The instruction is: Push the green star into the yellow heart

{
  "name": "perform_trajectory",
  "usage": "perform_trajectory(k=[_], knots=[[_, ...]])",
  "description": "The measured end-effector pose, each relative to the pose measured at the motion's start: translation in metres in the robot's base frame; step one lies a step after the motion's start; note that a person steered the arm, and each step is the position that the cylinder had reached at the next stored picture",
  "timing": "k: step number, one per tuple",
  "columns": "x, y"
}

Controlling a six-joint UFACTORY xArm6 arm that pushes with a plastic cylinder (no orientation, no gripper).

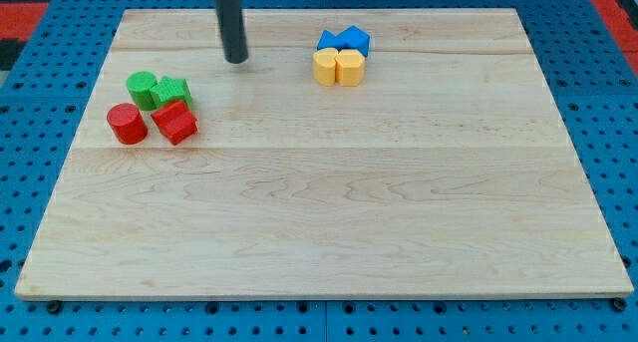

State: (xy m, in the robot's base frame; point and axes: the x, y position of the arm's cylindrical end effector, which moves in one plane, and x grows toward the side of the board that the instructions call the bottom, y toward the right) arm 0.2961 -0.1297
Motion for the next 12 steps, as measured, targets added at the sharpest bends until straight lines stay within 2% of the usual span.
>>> perform_trajectory(k=[2,3,4,6,9,12], knots=[[0.009,-0.09],[0.028,-0.132],[0.06,-0.129],[0.079,-0.04],[0.107,0.041],[0.068,0.068]])
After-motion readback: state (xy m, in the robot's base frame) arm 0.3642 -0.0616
